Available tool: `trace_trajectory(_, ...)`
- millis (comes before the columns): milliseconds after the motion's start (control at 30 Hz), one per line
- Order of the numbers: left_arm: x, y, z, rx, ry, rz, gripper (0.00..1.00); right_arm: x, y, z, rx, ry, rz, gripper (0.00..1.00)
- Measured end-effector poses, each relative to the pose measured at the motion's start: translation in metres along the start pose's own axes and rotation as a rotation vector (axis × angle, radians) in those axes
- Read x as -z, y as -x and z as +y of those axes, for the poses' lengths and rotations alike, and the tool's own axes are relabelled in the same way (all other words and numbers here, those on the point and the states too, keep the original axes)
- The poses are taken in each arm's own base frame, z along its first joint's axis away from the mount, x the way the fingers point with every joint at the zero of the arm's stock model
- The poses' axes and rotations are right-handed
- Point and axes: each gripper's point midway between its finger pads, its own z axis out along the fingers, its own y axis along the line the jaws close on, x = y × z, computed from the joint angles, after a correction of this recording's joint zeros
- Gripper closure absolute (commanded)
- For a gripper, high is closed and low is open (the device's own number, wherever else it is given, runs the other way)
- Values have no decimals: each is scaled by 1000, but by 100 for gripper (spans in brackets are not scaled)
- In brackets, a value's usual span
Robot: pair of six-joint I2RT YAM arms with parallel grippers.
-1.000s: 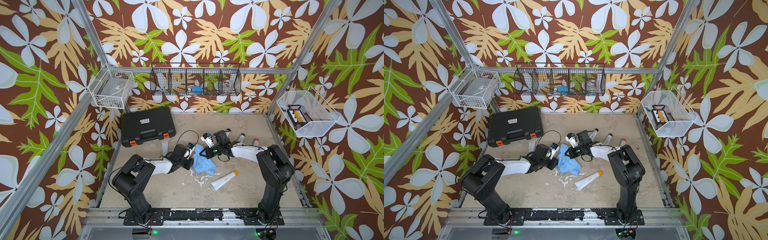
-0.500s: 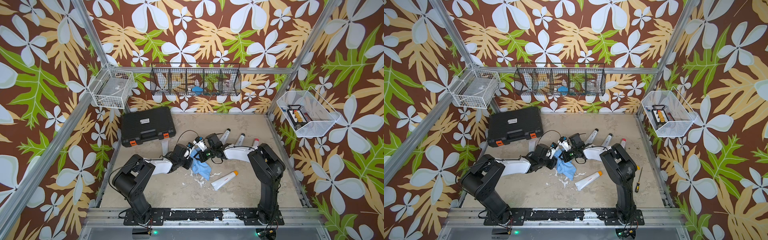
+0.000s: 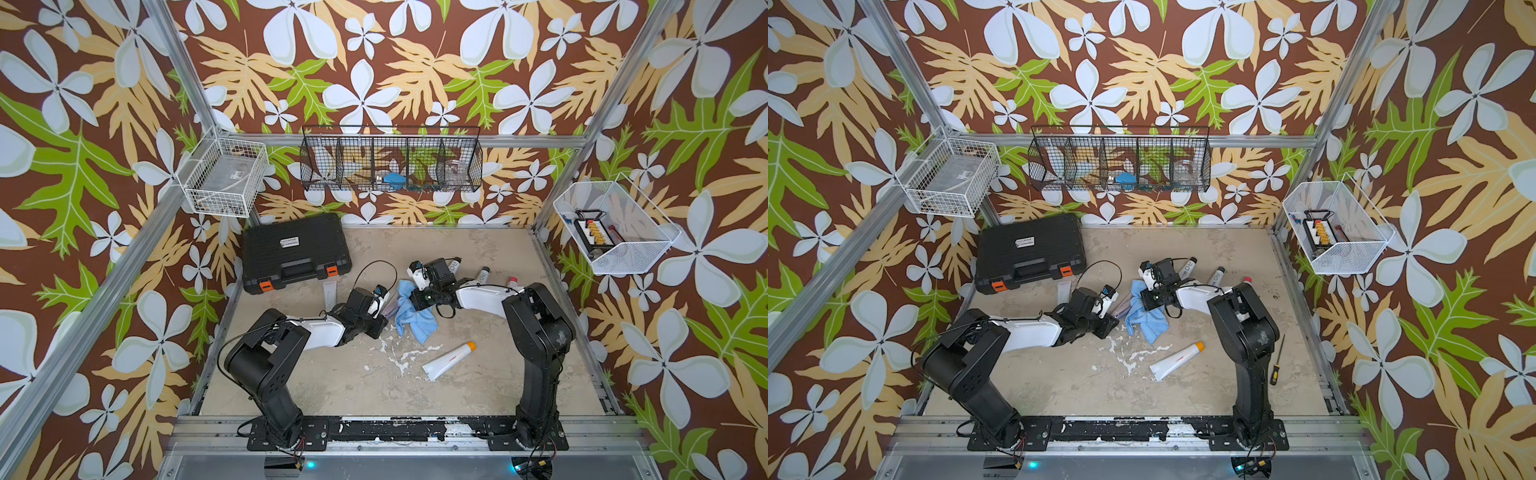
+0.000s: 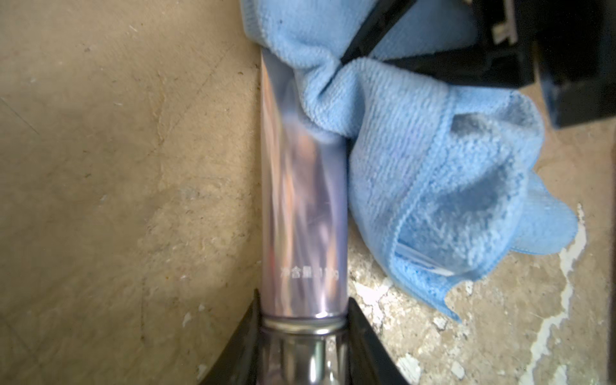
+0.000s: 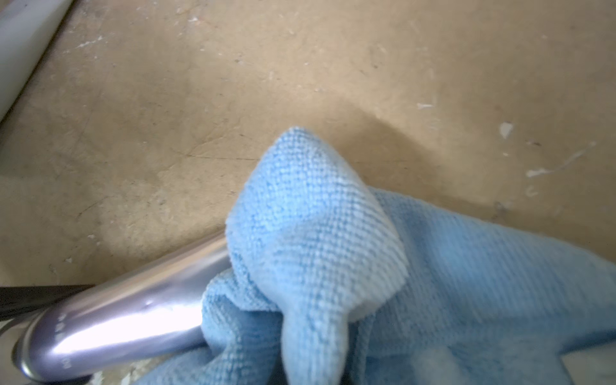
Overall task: Wipe the surface of the toothpaste tube
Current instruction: Wipe the dirt from the toothpaste tube.
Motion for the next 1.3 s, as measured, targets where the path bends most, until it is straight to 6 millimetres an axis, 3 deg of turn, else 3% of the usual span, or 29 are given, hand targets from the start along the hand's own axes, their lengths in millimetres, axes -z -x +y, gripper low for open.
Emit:
trace_trajectory(233,0,-1,-1,0,-3,3,72,-4,0,18,77,-6,11,100)
trace_trajectory(400,0,-1,0,0,-2,3,72,-7,0,51,152,47,-2,100)
trace_trajectory(667,0,-2,-2,-7,-11,8,72,7,-14,108,220,212,-1,100)
trace_trajectory(833,1,-3,-6,-21,-34,13,72,11,-18,112,195,242,3,100)
trace_trajectory(1067,2,-4,-5,-20,-23,14,72,0,-12,109,189,298,5,100)
trace_trajectory(1233,2,-4,-6,-24,-25,14,72,-5,0,87,169,275,-20,100)
trace_trajectory(1300,2,-4,-9,-27,-34,14,73,-9,7,64,148,220,-32,100)
